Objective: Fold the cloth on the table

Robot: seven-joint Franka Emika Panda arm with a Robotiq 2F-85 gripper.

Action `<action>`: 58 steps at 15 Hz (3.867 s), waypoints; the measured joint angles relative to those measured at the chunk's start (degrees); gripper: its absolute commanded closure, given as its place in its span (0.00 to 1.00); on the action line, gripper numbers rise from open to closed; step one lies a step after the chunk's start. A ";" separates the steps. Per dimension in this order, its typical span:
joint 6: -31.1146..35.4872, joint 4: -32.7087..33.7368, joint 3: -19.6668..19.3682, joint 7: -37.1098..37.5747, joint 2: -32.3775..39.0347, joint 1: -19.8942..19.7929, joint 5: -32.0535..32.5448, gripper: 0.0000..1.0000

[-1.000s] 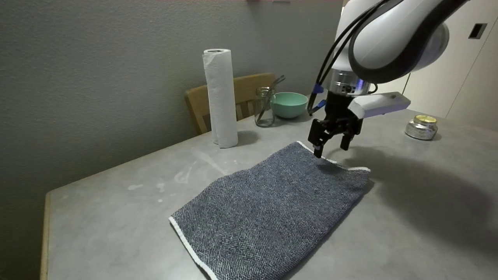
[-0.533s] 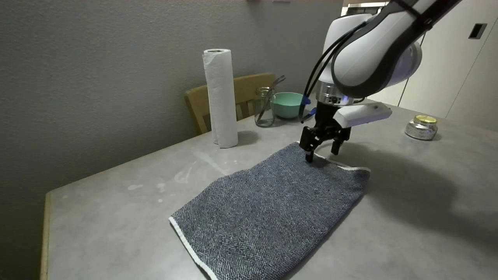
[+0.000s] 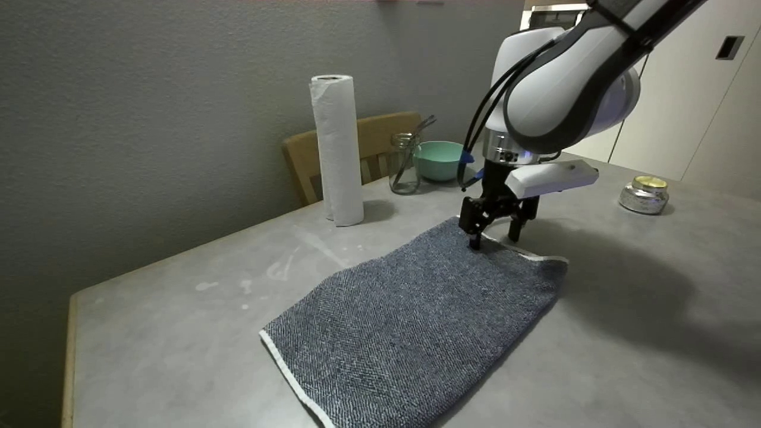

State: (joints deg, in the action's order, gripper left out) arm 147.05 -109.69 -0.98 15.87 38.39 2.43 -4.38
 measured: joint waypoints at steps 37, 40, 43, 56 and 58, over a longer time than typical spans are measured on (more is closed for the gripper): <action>-7.92 0.64 -5.29 13.92 -9.08 14.02 13.56 0.98; -7.95 1.64 -3.99 13.91 -9.09 15.22 13.81 0.98; -7.96 2.59 -2.73 13.87 -9.10 15.81 13.84 0.98; -7.45 3.81 -1.33 14.23 -3.73 15.41 11.64 0.55; -7.45 4.12 -1.10 14.23 -3.15 15.42 11.30 0.38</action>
State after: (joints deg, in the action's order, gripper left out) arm 139.60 -105.57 -2.08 30.10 35.24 17.86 6.93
